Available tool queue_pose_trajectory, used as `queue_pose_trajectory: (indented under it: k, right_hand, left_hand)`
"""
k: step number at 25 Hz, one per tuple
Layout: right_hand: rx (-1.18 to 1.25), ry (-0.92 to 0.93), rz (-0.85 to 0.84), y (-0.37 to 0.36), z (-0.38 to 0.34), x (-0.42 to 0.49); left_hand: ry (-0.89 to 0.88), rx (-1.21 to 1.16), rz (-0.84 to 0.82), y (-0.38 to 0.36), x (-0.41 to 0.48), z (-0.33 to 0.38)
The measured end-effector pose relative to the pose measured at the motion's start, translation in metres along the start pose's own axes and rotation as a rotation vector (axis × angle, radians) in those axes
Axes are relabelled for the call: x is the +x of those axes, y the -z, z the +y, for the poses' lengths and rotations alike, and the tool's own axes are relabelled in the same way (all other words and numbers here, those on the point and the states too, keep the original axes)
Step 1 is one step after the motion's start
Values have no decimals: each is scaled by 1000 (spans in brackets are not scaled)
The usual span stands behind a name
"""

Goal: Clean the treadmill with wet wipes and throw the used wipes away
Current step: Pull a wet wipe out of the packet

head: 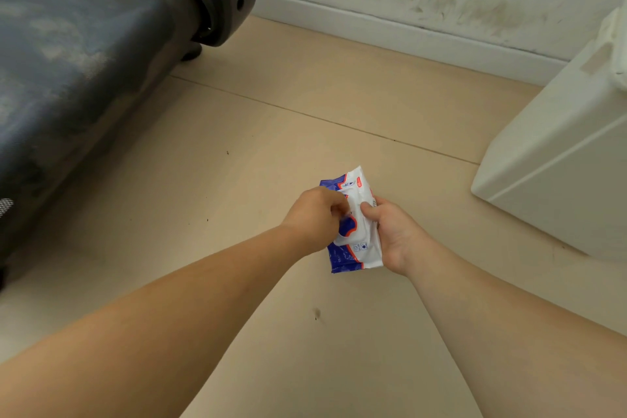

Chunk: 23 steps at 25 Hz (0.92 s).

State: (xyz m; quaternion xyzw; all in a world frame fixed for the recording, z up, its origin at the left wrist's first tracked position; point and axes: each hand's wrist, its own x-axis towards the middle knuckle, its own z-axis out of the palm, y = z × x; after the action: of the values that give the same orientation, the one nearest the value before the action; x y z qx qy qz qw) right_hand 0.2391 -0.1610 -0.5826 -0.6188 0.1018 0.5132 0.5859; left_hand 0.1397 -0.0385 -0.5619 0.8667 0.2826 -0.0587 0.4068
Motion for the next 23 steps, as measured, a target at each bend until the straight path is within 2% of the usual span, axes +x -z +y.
queue_pose_trajectory:
  k: [5,11,15,19,23]
  right_hand:
    - [104,5,0,3,-1,-3]
    - [156,25,28,-7,-4,4]
    - [151,10,47,-14,-4,7]
    - [118,3,72,-17,-6,9]
    - [165,6,44,-20,-11,9]
  left_hand:
    - [-66,38,-9,5,4,11]
    - [-11,11,53,9,14,11]
    - [-4,204,24,9,18,13]
    - [42,297,25,16,25,15]
    - [8,459,15,14,23,23]
